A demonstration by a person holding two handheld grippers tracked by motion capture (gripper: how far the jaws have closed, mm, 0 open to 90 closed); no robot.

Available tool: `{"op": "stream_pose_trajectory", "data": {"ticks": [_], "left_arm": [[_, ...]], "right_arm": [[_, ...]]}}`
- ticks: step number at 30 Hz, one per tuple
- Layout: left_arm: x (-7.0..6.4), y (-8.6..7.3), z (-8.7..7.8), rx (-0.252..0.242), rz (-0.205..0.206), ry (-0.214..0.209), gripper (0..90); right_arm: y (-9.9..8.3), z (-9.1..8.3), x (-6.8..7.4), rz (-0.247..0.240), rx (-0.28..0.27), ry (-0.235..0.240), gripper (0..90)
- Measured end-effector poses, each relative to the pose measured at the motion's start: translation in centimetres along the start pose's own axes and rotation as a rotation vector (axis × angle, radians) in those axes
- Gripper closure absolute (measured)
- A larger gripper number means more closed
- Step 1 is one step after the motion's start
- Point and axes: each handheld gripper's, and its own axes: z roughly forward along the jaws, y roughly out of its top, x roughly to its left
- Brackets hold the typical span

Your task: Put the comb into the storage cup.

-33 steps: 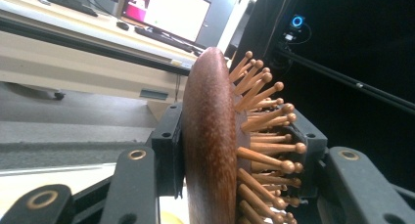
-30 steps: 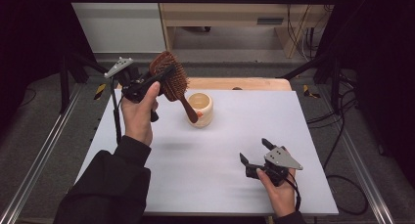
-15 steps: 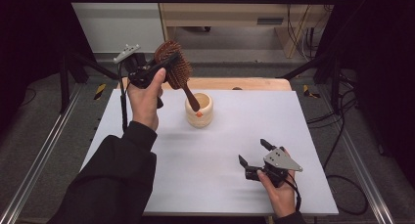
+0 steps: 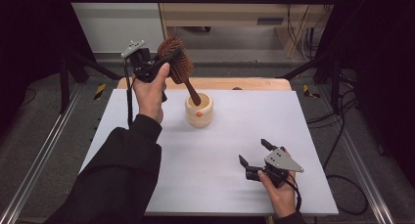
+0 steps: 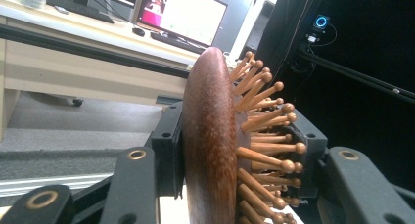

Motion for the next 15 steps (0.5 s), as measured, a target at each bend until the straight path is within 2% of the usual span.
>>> {"op": "stream_pose_trajectory", "data": {"ticks": [15], "left_arm": [[-0.04,-0.09,0.40,-0.015,-0.005,0.012,51.0]], "right_arm": [[-0.12,0.00,-0.13,0.024,-0.004,0.005,7.6]]}}
